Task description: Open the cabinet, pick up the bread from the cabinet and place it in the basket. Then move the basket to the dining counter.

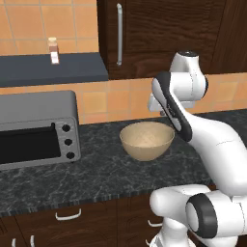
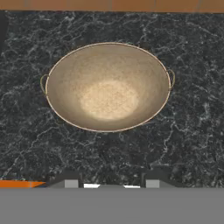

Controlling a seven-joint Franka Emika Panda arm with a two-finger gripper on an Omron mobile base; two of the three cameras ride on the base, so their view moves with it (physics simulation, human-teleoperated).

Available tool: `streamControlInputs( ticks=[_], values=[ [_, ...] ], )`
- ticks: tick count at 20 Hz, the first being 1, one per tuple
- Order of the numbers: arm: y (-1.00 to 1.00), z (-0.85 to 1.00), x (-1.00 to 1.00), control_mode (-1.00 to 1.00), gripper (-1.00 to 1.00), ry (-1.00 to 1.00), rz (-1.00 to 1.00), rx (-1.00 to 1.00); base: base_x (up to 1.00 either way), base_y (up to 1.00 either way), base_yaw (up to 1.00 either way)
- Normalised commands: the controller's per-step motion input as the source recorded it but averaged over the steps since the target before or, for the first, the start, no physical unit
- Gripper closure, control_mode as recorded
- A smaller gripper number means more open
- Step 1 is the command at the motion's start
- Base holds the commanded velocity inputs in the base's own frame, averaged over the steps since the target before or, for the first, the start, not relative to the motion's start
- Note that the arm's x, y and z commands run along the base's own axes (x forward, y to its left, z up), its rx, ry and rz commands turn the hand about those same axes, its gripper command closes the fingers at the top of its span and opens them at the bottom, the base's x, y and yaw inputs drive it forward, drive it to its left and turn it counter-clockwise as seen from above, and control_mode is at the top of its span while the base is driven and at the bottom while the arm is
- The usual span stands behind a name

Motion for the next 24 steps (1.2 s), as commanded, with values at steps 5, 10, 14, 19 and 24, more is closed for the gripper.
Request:
streamControlInputs(
  ticks=[5, 10, 14, 19, 24],
  values=[
    [0.03, 0.0, -0.49, -1.0, -1.0, -0.14, 0.0, 0.0, 0.0, 0.0, 0.0],
    [0.66, 0.4, -0.62, -1.0, -1.0, -0.53, 0.0, 0.0, 0.0, 0.0, 0.0],
    [0.99, 0.86, -0.02, -1.0, -1.0, -0.54, 0.0, 0.01, 0.0, 0.0, 0.0],
    [0.89, 0.77, 0.01, -1.0, -1.0, -0.4, -0.03, 0.03, 0.0, 0.0, 0.0],
    [0.6, 0.59, 0.16, -1.0, -1.0, -0.12, -0.02, 0.02, 0.0, 0.0, 0.0]
  ],
)
